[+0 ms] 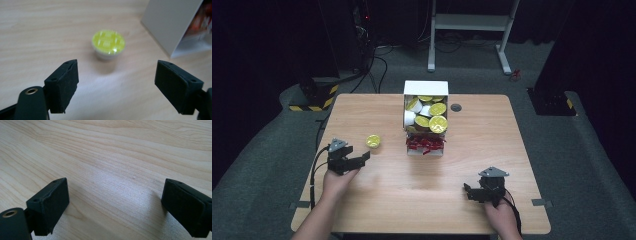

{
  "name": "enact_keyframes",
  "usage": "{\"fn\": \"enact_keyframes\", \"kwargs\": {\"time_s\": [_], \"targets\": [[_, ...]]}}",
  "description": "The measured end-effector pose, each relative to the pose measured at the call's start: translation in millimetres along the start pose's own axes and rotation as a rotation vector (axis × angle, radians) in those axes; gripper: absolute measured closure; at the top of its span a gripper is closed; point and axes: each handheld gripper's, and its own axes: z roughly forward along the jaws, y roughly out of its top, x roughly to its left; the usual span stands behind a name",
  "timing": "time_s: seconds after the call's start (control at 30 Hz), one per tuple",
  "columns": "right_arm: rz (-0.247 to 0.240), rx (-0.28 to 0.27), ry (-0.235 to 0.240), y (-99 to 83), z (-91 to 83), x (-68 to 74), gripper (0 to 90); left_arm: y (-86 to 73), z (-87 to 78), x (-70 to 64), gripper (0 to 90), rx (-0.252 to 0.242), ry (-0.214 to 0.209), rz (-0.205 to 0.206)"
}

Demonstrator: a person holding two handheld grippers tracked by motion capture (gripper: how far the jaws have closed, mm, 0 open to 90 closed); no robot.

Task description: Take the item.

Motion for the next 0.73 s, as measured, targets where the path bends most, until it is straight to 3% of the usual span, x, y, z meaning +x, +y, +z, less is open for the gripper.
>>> {"fn": "enact_keyframes", "kwargs": {"time_s": [0.2,0.33,0.43,0.53,0.73], "targets": [[0.002,0.000,0.000,0.0,-0.1,0.0,7.8,-32.7,-19.1,3.8,17.7,0.077,0.007,0.040],[0.003,0.000,0.000,0.0,-0.1,0.0,7.8,-51.9,-22.8,6.7,16.4,0.130,0.014,0.055],[0.003,0.000,0.000,0.0,-0.1,0.0,7.8,-64.7,-20.6,4.8,15.6,0.168,0.050,0.118],[0.002,0.000,-0.002,0.2,0.1,0.1,7.7,-69.2,-22.5,1.9,15.3,0.147,0.061,0.136],[0.006,-0.003,-0.019,1.6,1.6,2.8,7.7,-71.7,-24.5,2.3,15.4,0.141,0.060,0.118]]}}
